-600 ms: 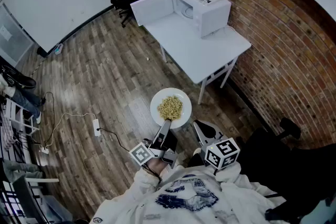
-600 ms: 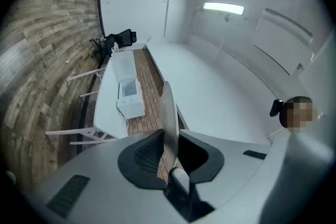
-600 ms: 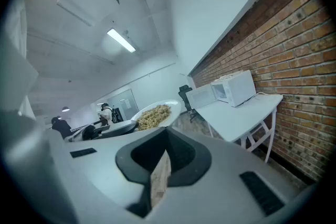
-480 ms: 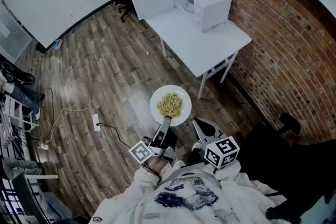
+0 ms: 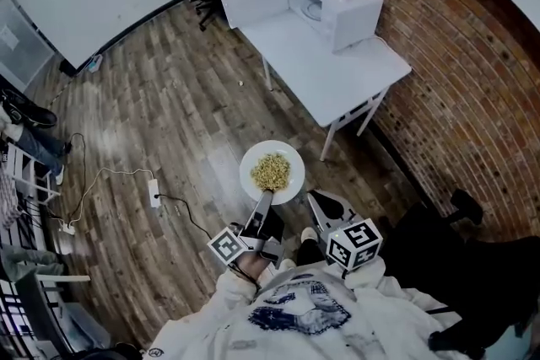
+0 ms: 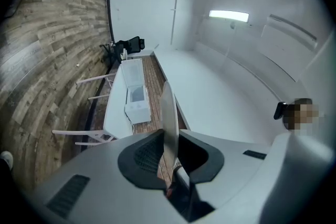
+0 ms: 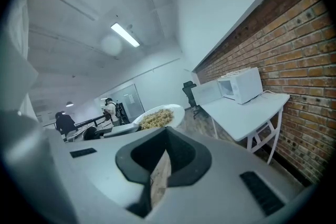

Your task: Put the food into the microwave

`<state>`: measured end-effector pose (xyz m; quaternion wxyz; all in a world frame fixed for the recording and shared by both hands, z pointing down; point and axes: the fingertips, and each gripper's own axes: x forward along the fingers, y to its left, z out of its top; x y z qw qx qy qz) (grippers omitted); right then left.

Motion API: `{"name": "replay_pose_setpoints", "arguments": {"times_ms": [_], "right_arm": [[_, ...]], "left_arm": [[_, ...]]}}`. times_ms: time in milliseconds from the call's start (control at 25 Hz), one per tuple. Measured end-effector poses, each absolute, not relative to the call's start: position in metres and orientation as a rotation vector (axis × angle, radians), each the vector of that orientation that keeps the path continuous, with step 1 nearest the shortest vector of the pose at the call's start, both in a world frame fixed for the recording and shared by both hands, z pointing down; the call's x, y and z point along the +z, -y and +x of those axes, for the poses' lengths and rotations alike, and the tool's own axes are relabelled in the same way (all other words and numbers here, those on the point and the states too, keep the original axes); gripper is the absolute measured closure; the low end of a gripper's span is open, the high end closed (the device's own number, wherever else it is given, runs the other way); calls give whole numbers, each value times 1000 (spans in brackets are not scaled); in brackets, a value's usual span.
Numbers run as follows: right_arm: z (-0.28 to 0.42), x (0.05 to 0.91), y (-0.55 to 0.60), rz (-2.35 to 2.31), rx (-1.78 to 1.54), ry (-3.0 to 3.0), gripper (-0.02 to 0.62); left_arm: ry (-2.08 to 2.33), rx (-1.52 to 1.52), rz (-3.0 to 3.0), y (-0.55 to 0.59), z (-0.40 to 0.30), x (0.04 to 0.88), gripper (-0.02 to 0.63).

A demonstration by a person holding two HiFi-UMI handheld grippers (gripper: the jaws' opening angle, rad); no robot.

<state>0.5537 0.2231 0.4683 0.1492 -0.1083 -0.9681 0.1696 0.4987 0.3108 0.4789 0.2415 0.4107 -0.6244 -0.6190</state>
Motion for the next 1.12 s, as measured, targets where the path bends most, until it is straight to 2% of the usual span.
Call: {"name": "replay_pose_setpoints", "arguments": {"times_ms": [600, 1120], "right_arm": [[463, 468, -156, -440, 545, 2775, 581], [417, 482, -135, -471, 533, 2731, 581]], "left_arm": [[1818, -1717, 1106, -255, 408, 468, 538], [1824, -1767, 1030, -234, 370, 483, 538]]}}
